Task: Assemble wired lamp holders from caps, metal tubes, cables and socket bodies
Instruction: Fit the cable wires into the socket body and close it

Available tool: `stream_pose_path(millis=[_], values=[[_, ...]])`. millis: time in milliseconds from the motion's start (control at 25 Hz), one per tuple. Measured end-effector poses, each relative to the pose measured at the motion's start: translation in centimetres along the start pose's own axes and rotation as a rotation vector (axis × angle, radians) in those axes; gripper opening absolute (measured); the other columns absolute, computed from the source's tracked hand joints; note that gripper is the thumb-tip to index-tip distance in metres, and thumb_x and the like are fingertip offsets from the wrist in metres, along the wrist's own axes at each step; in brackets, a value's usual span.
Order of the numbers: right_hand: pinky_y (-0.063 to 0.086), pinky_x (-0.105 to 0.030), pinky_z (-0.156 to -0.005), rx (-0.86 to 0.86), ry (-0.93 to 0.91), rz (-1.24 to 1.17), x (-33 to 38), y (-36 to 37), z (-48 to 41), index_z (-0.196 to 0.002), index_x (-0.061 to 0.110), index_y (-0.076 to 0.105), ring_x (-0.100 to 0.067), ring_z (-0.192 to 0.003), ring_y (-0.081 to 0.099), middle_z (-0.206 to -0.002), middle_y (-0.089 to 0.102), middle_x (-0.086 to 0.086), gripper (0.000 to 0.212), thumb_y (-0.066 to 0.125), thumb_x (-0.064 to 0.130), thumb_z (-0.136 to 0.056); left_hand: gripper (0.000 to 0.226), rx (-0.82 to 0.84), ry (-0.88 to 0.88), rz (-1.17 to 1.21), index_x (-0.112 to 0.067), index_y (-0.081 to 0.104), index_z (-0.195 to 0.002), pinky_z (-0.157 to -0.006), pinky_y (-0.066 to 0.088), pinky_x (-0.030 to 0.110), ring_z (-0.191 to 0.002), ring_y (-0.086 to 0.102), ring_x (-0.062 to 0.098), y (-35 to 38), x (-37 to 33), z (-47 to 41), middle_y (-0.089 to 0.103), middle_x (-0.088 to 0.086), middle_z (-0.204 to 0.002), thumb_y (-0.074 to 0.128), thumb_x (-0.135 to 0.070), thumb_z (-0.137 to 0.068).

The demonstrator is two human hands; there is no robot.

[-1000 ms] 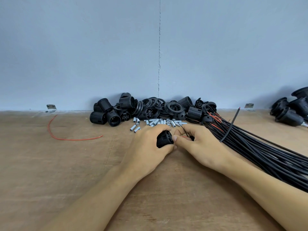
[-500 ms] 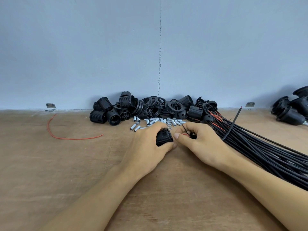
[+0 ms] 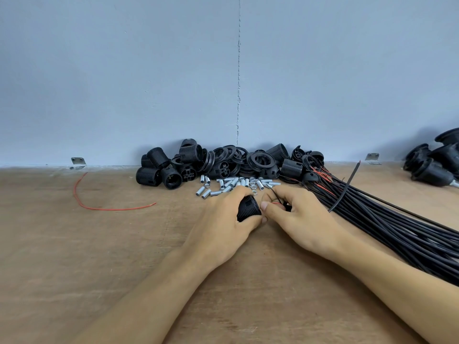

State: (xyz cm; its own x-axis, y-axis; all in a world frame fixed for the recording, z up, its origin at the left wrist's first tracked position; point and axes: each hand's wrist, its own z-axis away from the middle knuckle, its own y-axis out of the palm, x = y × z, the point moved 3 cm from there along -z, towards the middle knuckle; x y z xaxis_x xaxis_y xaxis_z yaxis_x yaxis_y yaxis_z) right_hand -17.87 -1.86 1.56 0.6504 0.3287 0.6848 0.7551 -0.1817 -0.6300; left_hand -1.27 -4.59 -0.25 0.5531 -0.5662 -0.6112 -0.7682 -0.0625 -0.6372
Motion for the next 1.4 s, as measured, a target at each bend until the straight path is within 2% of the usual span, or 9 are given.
stream_pose_path(millis=[400, 560, 680, 840, 1080, 1200, 1400], values=[[0.034, -0.027, -0.059, 0.005, 0.039, -0.014, 0.3, 0.3, 0.1, -0.067, 0.019, 0.062, -0.008, -0.058, 0.04, -0.06, 0.047, 0.002, 0.026, 0.063, 0.019, -0.093, 0.026, 0.004, -0.001, 0.038, -0.037, 0.062, -0.101, -0.064, 0.042, 0.013, -0.079, 0.061, 0.001, 0.1, 0.3, 0.1, 0.068, -0.015, -0.08, 0.077, -0.042, -0.081], [0.034, -0.029, -0.061, 0.008, 0.042, -0.029, 0.3, 0.4, 0.1, -0.07, 0.016, 0.063, -0.008, -0.059, 0.04, -0.06, 0.046, 0.002, 0.024, 0.063, 0.02, -0.093, 0.026, -0.012, -0.001, 0.047, -0.037, 0.061, -0.096, -0.063, 0.043, 0.015, -0.076, 0.062, 0.003, 0.1, 0.6, 0.0, 0.068, -0.014, -0.078, 0.08, -0.04, -0.079], [0.036, -0.029, -0.062, 0.018, 0.052, -0.079, 0.2, 0.3, 0.1, -0.07, 0.018, 0.067, -0.007, -0.059, 0.042, -0.061, 0.053, 0.002, 0.022, 0.065, 0.021, -0.092, 0.028, -0.027, 0.0, 0.066, -0.037, 0.061, -0.094, -0.064, 0.045, 0.019, -0.077, 0.062, 0.003, 0.2, 0.7, -0.1, 0.068, -0.015, -0.077, 0.079, -0.046, -0.075], [0.04, -0.031, -0.064, -0.004, 0.074, -0.148, -0.2, 0.0, 0.0, -0.072, 0.021, 0.07, -0.007, -0.061, 0.047, -0.061, 0.059, 0.009, 0.019, 0.067, 0.022, -0.091, 0.032, -0.064, 0.004, 0.064, -0.038, 0.06, -0.095, -0.067, 0.045, 0.015, -0.08, 0.062, -0.001, 0.4, 0.9, -0.4, 0.068, -0.02, -0.082, 0.078, -0.047, -0.07], [0.044, -0.034, -0.067, -0.024, 0.052, -0.043, -0.2, 0.0, 0.0, -0.069, 0.027, 0.065, -0.006, -0.062, 0.047, -0.062, 0.055, 0.011, 0.023, 0.067, 0.024, -0.092, 0.034, -0.07, 0.007, 0.07, -0.035, 0.059, -0.089, -0.068, 0.046, 0.017, -0.081, 0.062, -0.001, 0.3, 1.0, -0.3, 0.068, -0.023, -0.086, 0.087, -0.04, -0.068], [0.045, -0.034, -0.069, -0.035, 0.046, -0.026, 0.1, 0.1, 0.2, -0.067, 0.026, 0.065, -0.012, -0.061, 0.05, -0.06, 0.058, 0.011, 0.025, 0.065, 0.022, -0.092, 0.033, -0.075, -0.011, 0.068, -0.035, 0.059, -0.088, -0.066, 0.047, 0.02, -0.079, 0.063, 0.001, 0.3, 0.9, -0.3, 0.068, -0.022, -0.083, 0.086, -0.043, -0.07], [0.045, -0.033, -0.071, -0.031, 0.077, 0.008, 0.3, 0.5, 0.2, -0.073, 0.021, 0.066, -0.017, -0.067, 0.057, -0.07, 0.068, -0.001, 0.022, 0.062, 0.023, -0.094, 0.028, -0.075, -0.013, 0.074, -0.032, 0.061, -0.087, -0.063, 0.044, 0.015, -0.077, 0.062, 0.001, 0.2, 0.6, -0.2, 0.068, -0.019, -0.079, 0.085, -0.038, -0.073]])
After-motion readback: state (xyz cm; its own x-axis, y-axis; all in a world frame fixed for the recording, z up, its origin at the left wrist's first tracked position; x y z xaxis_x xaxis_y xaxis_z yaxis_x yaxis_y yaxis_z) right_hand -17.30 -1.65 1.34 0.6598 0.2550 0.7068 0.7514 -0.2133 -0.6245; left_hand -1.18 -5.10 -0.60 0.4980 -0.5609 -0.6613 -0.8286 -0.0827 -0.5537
